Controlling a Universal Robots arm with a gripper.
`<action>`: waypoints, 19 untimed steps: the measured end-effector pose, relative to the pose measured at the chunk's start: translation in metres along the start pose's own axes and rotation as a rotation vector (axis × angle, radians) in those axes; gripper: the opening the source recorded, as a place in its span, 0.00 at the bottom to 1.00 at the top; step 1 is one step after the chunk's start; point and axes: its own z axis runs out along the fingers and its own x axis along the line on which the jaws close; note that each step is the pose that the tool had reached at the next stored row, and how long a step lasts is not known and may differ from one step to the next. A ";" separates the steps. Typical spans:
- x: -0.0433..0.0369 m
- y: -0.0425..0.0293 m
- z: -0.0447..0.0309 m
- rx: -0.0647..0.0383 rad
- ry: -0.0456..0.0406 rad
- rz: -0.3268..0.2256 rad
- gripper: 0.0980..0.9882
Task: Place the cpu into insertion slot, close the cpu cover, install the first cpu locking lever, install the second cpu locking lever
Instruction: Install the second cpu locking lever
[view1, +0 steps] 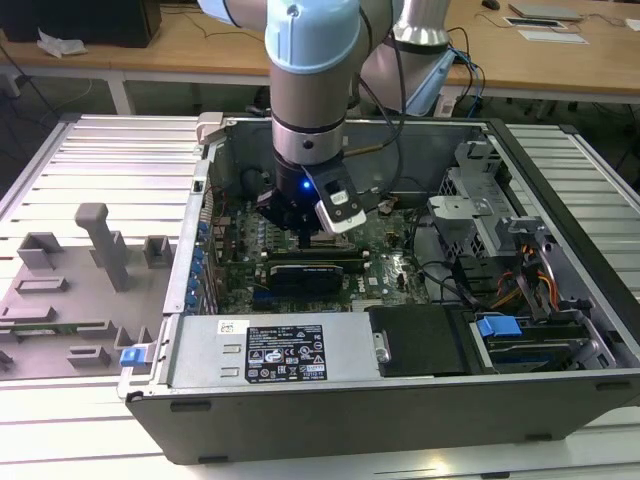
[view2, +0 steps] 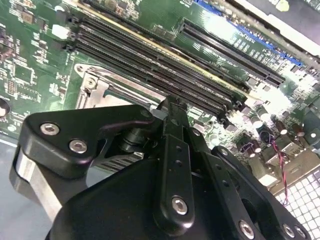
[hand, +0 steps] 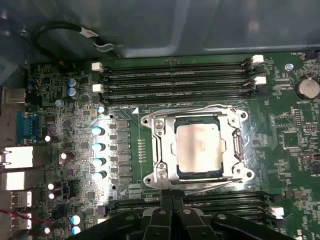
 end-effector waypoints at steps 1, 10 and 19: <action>0.0028 -0.0007 0.0015 -0.008 0.0005 0.000 0.01; 0.0092 -0.0090 0.0102 -0.070 0.0040 0.001 0.01; 0.0175 -0.0107 0.0189 -0.100 0.0055 0.002 0.01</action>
